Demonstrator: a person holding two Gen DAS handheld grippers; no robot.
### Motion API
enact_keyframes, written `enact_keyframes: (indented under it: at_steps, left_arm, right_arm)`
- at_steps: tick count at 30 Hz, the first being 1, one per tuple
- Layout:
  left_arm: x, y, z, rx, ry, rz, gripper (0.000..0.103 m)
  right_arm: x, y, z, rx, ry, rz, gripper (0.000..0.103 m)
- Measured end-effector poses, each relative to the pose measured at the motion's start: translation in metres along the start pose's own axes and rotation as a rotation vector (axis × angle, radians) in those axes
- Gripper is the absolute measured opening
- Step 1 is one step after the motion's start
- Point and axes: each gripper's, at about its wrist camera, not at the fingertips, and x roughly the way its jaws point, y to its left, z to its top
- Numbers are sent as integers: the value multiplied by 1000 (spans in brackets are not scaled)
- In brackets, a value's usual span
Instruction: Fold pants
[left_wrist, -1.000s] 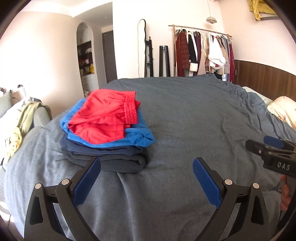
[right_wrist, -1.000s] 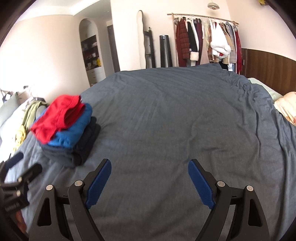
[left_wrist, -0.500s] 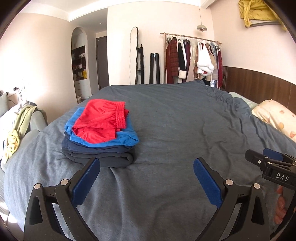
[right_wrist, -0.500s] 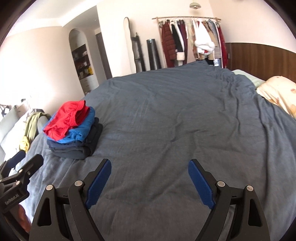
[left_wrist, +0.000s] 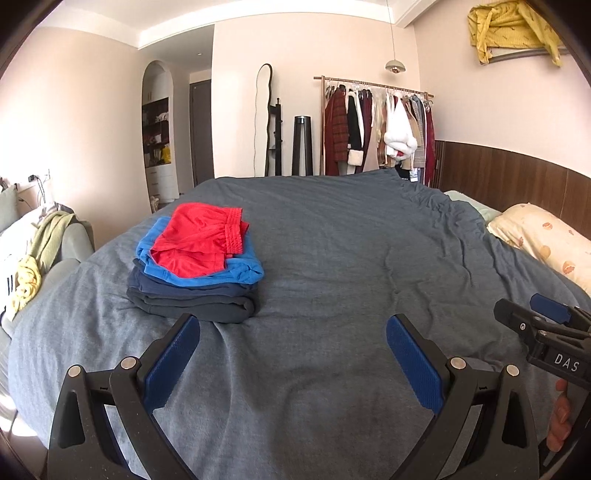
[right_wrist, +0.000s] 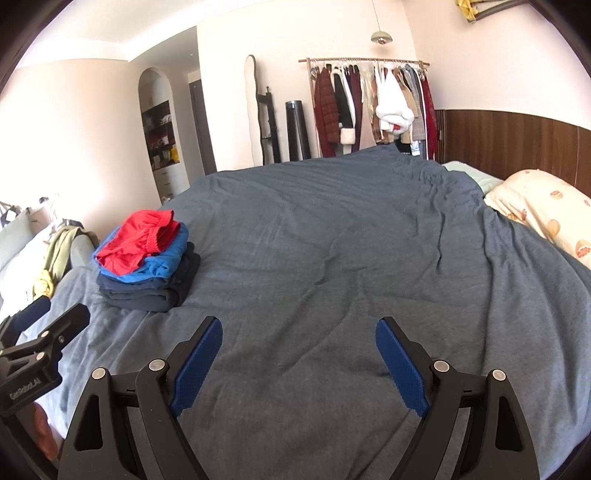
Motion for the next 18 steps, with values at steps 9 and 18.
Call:
enact_keyframes:
  at_steps: [9,18]
  left_arm:
    - [-13,-9,1,27,2,31,103]
    - [-17,-11,-1,29,-20,52,103]
  right_arm:
    - [-16,-2,-6,7,-18,15,86]
    - [-19,-3,-9,10,-17,18,86]
